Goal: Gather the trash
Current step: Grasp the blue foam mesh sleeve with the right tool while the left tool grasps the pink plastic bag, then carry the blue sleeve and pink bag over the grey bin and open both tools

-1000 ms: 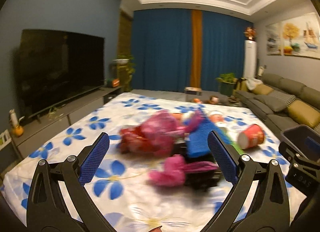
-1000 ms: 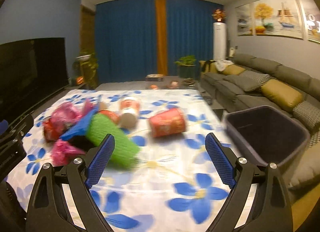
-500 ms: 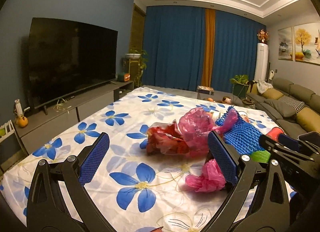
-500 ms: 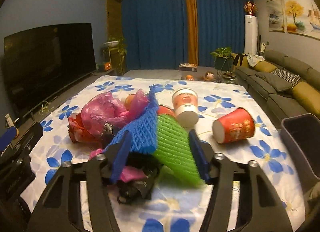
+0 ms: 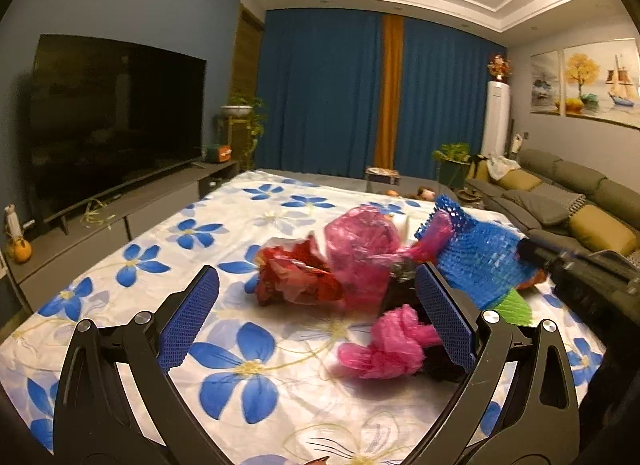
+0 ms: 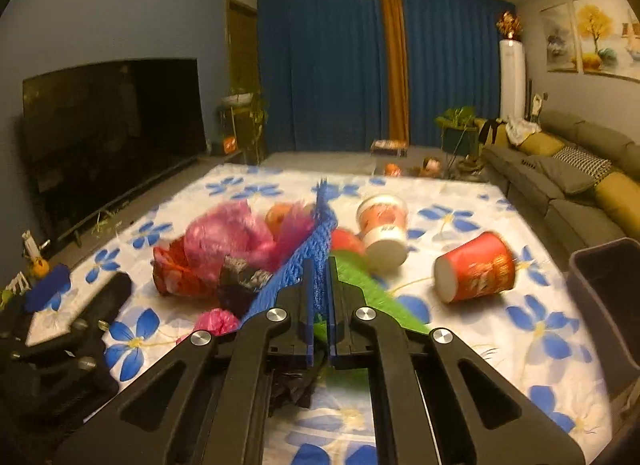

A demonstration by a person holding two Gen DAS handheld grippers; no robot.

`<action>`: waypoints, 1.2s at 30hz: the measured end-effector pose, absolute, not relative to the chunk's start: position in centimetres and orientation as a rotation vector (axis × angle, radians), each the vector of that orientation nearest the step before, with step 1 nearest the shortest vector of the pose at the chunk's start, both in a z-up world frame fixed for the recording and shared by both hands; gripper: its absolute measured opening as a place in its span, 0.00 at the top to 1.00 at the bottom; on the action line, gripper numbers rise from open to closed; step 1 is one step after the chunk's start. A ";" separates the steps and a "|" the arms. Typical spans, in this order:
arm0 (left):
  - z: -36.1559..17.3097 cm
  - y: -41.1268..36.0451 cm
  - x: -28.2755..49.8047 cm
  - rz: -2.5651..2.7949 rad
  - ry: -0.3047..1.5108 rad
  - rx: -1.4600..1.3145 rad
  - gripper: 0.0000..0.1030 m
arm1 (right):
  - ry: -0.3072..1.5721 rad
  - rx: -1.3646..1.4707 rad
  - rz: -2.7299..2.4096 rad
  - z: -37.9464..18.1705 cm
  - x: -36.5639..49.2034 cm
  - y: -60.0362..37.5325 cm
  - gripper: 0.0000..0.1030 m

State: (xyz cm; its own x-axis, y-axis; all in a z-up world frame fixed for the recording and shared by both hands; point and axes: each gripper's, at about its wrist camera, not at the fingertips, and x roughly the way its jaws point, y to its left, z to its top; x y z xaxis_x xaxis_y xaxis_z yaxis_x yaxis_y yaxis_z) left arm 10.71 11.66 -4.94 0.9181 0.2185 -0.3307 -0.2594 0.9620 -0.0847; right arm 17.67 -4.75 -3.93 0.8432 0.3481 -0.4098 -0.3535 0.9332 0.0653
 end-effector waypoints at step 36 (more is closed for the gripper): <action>-8.5 11.5 15.6 -0.074 0.587 -0.245 0.96 | 0.352 -0.013 0.318 -1.5 12.4 -10.3 0.94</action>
State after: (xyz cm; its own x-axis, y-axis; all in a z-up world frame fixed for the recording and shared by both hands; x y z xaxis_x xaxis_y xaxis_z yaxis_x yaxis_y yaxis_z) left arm 15.56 11.48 -8.51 0.8308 -0.1384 -0.5390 -0.0007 0.9683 -0.2497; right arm 12.36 -10.26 -1.54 0.8895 0.3043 -0.3407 -0.3089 0.9502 0.0423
